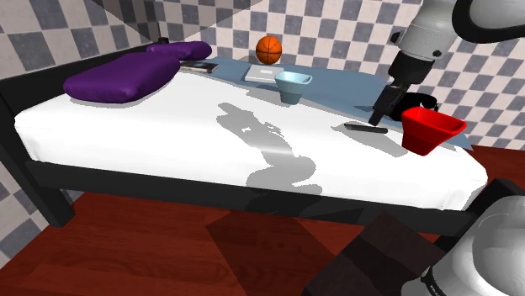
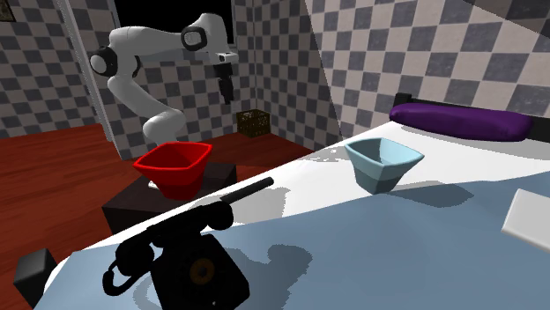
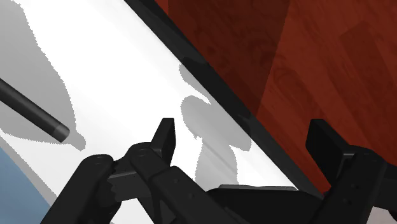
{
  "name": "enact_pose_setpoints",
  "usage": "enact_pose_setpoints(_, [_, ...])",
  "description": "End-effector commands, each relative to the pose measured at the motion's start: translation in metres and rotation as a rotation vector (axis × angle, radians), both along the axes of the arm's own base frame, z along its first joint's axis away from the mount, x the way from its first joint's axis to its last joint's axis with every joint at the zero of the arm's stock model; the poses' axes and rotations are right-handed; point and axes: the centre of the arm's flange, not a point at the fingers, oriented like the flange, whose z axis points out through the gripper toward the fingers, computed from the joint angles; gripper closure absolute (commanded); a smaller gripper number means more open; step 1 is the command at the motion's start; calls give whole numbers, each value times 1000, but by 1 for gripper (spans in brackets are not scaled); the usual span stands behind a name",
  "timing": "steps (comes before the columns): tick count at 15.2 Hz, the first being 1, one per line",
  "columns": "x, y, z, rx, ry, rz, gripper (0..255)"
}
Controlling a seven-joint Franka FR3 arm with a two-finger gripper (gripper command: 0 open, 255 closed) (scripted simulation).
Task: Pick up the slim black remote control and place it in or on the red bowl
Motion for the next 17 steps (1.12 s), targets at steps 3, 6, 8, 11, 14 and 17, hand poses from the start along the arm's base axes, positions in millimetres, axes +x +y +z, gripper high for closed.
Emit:
enact_pose_setpoints(3, [4, -26, -8, 2, 10, 36, 0])
enact_pose_setpoints(6, [13, -64, -21, 5, 26, 90, 0])
enact_pose_setpoints(8, [19, -90, -29, 7, 36, 127, 0])
enact_pose_setpoints(11, [31, -127, -42, 10, 52, 181, 0])
enact_pose_setpoints(14, [44, -164, -55, 13, 67, 235, 0])
enact_pose_setpoints(17, [59, -200, -69, 16, 83, 289, 0])
